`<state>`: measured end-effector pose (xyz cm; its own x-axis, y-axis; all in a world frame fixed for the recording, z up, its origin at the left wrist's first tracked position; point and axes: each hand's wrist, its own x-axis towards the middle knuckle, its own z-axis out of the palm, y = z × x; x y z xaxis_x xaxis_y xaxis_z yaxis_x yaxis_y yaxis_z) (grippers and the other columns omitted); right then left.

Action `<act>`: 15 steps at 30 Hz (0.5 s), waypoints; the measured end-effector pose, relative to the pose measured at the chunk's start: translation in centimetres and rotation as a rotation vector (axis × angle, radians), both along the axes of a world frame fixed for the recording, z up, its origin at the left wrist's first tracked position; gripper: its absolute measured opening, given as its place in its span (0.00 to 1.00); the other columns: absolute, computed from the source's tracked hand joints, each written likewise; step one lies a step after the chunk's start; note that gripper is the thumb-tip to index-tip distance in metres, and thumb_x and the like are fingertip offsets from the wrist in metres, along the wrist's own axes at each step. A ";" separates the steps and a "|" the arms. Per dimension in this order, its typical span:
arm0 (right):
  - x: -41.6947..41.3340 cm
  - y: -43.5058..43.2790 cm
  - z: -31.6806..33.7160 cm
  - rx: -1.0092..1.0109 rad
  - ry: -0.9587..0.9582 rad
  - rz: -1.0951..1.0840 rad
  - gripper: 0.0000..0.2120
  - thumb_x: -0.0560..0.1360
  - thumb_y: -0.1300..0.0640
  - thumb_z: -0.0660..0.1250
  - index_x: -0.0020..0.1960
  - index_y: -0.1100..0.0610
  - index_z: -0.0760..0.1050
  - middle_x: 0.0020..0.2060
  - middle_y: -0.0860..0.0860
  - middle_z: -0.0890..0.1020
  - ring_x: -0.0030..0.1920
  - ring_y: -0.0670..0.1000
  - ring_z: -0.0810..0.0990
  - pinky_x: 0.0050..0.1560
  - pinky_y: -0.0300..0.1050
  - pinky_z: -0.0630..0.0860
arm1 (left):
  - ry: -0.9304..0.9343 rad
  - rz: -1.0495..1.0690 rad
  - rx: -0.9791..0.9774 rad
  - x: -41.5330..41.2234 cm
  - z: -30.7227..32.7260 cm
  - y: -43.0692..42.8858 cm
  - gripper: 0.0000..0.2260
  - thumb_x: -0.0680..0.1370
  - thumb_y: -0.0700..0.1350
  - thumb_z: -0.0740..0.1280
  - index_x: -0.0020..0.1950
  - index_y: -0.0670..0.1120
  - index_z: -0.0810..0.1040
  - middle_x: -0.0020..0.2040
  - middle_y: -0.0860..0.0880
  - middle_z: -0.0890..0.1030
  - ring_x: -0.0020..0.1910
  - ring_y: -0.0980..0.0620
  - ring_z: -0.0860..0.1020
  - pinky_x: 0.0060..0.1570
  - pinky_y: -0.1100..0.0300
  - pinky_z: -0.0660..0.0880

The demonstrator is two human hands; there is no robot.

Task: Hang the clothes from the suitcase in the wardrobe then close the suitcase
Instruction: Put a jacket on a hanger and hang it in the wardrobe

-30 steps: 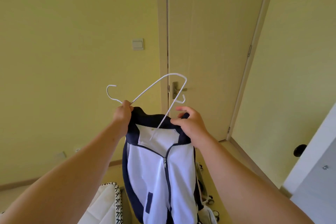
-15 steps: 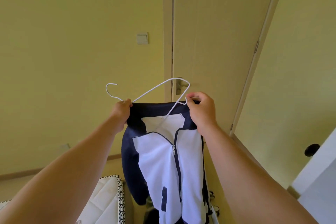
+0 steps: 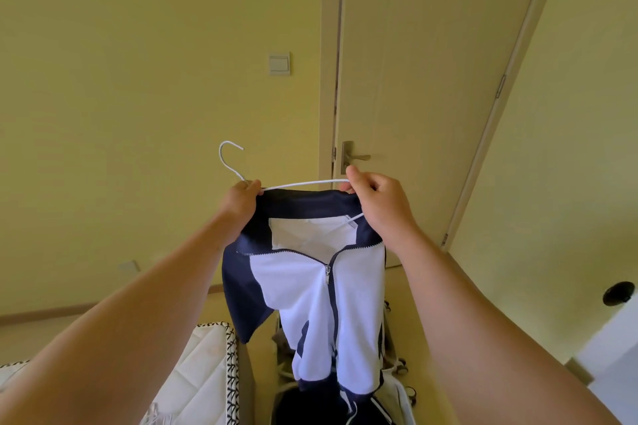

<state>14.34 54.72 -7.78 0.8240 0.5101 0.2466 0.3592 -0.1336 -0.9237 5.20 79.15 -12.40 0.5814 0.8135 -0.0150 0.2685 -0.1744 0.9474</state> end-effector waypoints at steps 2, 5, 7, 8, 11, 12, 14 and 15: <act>0.5 0.2 -0.2 0.003 0.020 0.019 0.15 0.81 0.46 0.65 0.41 0.50 0.84 0.39 0.39 0.85 0.42 0.40 0.80 0.47 0.38 0.74 | -0.025 -0.002 -0.013 -0.1 -0.1 -0.1 0.14 0.80 0.55 0.66 0.44 0.46 0.76 0.40 0.48 0.77 0.41 0.47 0.75 0.45 0.54 0.70; 1.1 0.1 -0.1 0.027 0.171 0.074 0.02 0.75 0.54 0.74 0.47 0.49 0.85 0.45 0.46 0.85 0.48 0.48 0.82 0.54 0.45 0.78 | 0.010 0.017 0.043 0.2 -0.1 0.1 0.11 0.80 0.51 0.66 0.44 0.45 0.75 0.39 0.47 0.76 0.40 0.46 0.74 0.42 0.55 0.69; 1.7 0.0 -0.4 0.032 0.335 0.068 0.12 0.68 0.58 0.78 0.49 0.47 0.85 0.50 0.51 0.84 0.51 0.55 0.84 0.58 0.53 0.80 | 0.054 0.033 0.129 0.3 -0.1 0.3 0.08 0.81 0.46 0.62 0.45 0.44 0.72 0.39 0.46 0.73 0.41 0.45 0.71 0.41 0.54 0.67; 1.7 0.0 -0.6 0.033 0.422 0.051 0.14 0.68 0.61 0.77 0.50 0.47 0.84 0.51 0.54 0.85 0.51 0.58 0.85 0.57 0.56 0.81 | 0.059 0.048 0.160 0.3 0.0 0.4 0.07 0.82 0.46 0.60 0.46 0.44 0.71 0.39 0.47 0.73 0.41 0.45 0.70 0.41 0.54 0.67; 1.6 0.4 -1.7 -0.043 0.553 -0.036 0.12 0.72 0.69 0.69 0.48 0.55 0.85 0.48 0.60 0.86 0.49 0.61 0.85 0.53 0.55 0.81 | 0.072 0.108 0.275 0.0 0.5 0.4 0.10 0.84 0.46 0.55 0.51 0.41 0.70 0.40 0.46 0.73 0.42 0.43 0.72 0.42 0.52 0.67; 1.6 0.6 -2.2 -0.097 0.557 -0.049 0.10 0.72 0.69 0.68 0.47 0.58 0.85 0.46 0.61 0.86 0.48 0.61 0.85 0.51 0.53 0.81 | 0.089 0.122 0.325 -0.1 0.6 0.3 0.11 0.85 0.46 0.54 0.51 0.41 0.70 0.41 0.45 0.74 0.41 0.42 0.72 0.41 0.52 0.67; 1.5 0.8 -3.1 -0.246 0.509 -0.041 0.06 0.72 0.67 0.67 0.44 0.64 0.83 0.41 0.62 0.85 0.40 0.59 0.84 0.42 0.48 0.77 | 0.094 0.143 0.394 -0.1 0.7 0.1 0.11 0.85 0.46 0.53 0.50 0.40 0.69 0.40 0.45 0.73 0.38 0.43 0.71 0.36 0.52 0.65; 1.3 0.8 -3.3 -0.332 0.470 -0.036 0.05 0.72 0.66 0.65 0.42 0.64 0.80 0.38 0.61 0.82 0.37 0.57 0.81 0.38 0.46 0.74 | 0.096 0.153 0.413 -0.1 0.8 -0.1 0.11 0.85 0.46 0.52 0.50 0.40 0.69 0.39 0.45 0.73 0.37 0.44 0.70 0.34 0.52 0.64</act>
<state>15.67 55.53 -11.10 0.8247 0.4670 -0.3191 -0.0905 -0.4481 -0.8894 5.09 79.09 -11.62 0.4657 0.8390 0.2815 0.4038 -0.4845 0.7760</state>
